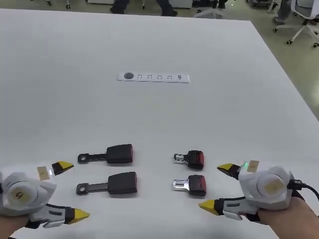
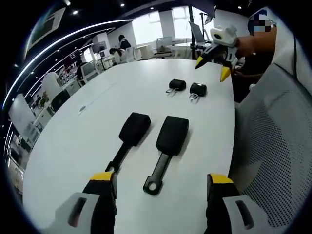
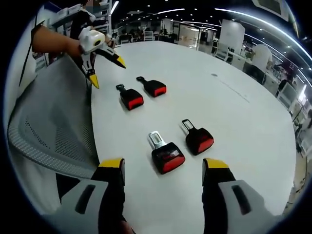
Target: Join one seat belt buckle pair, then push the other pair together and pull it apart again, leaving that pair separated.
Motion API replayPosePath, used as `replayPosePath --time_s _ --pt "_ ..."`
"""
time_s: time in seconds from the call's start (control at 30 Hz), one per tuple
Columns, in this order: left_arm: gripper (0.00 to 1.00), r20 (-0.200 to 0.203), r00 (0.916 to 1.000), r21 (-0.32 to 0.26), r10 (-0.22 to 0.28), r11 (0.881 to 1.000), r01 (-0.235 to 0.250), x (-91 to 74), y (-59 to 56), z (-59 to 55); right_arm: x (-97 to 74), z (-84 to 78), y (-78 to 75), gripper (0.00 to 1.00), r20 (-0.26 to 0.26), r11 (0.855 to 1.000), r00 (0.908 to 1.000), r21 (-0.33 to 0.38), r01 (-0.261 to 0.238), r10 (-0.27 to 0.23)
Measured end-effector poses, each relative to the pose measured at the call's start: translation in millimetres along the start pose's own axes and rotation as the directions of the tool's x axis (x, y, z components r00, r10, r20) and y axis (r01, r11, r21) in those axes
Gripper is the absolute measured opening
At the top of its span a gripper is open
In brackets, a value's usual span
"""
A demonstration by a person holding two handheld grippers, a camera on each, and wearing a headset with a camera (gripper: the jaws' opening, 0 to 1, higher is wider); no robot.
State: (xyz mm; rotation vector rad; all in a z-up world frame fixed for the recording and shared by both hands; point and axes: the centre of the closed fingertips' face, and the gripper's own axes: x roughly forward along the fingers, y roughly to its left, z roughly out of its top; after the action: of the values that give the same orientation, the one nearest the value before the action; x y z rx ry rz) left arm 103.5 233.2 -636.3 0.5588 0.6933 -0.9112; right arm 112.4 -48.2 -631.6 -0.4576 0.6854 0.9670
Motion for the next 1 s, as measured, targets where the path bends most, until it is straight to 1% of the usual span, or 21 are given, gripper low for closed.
replayPosePath --time_s 0.07,0.1,0.17,0.2,0.27,0.33,0.4,0.47,0.53,0.6,0.7,0.8,0.93,0.97,1.0 --pt "0.70 -0.002 1.0000 -0.008 0.002 1.000 -0.002 4.7 3.7 1.0 2.6 -0.5 -0.4 0.61 -0.006 1.000 1.0000 -0.002 -0.003 0.003" --pt "0.70 0.002 1.0000 -0.014 -0.001 1.000 0.001 7.5 4.5 2.0 4.0 -1.6 1.0 0.60 -0.017 1.000 0.9998 -0.008 -0.012 0.012" --pt "0.69 0.006 1.0000 -0.017 -0.006 1.000 0.006 11.6 5.2 4.0 7.6 -2.5 0.9 0.58 -0.022 1.000 0.9996 -0.017 -0.016 0.015" --pt "0.68 0.004 0.9999 -0.019 -0.014 1.000 0.014 15.5 6.8 2.7 10.9 -4.0 1.0 0.56 -0.028 1.000 0.9994 -0.020 -0.023 0.022" --pt "0.65 0.004 0.9997 -0.017 -0.024 1.000 0.024 18.5 7.1 3.4 12.8 -6.0 2.9 0.49 -0.041 0.999 0.9983 -0.019 -0.043 0.042" --pt "0.62 0.007 0.9991 -0.013 -0.041 0.999 0.041 23.7 7.0 7.0 17.8 -5.9 1.7 0.48 -0.042 0.998 0.9979 -0.037 -0.050 0.049" --pt "0.60 0.017 0.9981 -0.028 -0.059 0.998 0.059 27.9 4.4 12.5 19.9 -5.1 0.3 0.48 -0.047 0.997 0.9976 -0.046 -0.054 0.051" --pt "0.57 0.012 0.9969 -0.004 -0.078 0.997 0.078 32.2 -1.0 16.6 21.8 -4.5 -1.0 0.48 -0.053 0.997 0.9970 -0.057 -0.059 0.056" --pt "0.56 0.003 0.9956 0.006 -0.094 0.996 0.094 37.5 -4.5 18.9 22.8 -4.1 -1.6 0.48 -0.061 0.996 0.9962 -0.064 -0.067 0.063" --pt "0.56 0.004 0.9939 0.019 -0.110 0.994 0.110 42.2 -7.3 22.1 24.6 -4.5 -2.3 0.47 -0.069 0.995 0.9953 -0.074 -0.073 0.068" --pt "0.55 -0.014 0.9914 0.037 -0.130 0.991 0.131 48.0 -11.3 24.1 26.4 -5.6 -3.3 0.47 -0.085 0.993 0.9939 -0.088 -0.079 0.071" --pt "0.55 -0.021 0.9900 0.046 -0.140 0.989 0.141 53.0 -13.7 27.1 29.4 -8.6 -3.0 0.46 -0.105 0.990 0.9909 -0.106 -0.094 0.083" --pt "0.54 -0.027 0.9877 0.063 -0.154 0.986 0.155 60.2 -13.9 28.4 31.8 -7.9 -2.6 0.44 -0.125 0.987 0.9876 -0.119 -0.111 0.096" --pt "0.54 -0.037 0.9866 0.086 -0.159 0.983 0.162 61.8 -13.8 27.1 32.9 -7.9 -2.7 0.44 -0.128 0.986 0.9868 -0.123 -0.115 0.099" --pt "0.53 -0.061 0.9851 0.119 -0.161 0.979 0.167 62.9 -12.6 23.9 34.3 -8.4 -1.9 0.43 -0.133 0.984 0.9853 -0.126 -0.125 0.108"
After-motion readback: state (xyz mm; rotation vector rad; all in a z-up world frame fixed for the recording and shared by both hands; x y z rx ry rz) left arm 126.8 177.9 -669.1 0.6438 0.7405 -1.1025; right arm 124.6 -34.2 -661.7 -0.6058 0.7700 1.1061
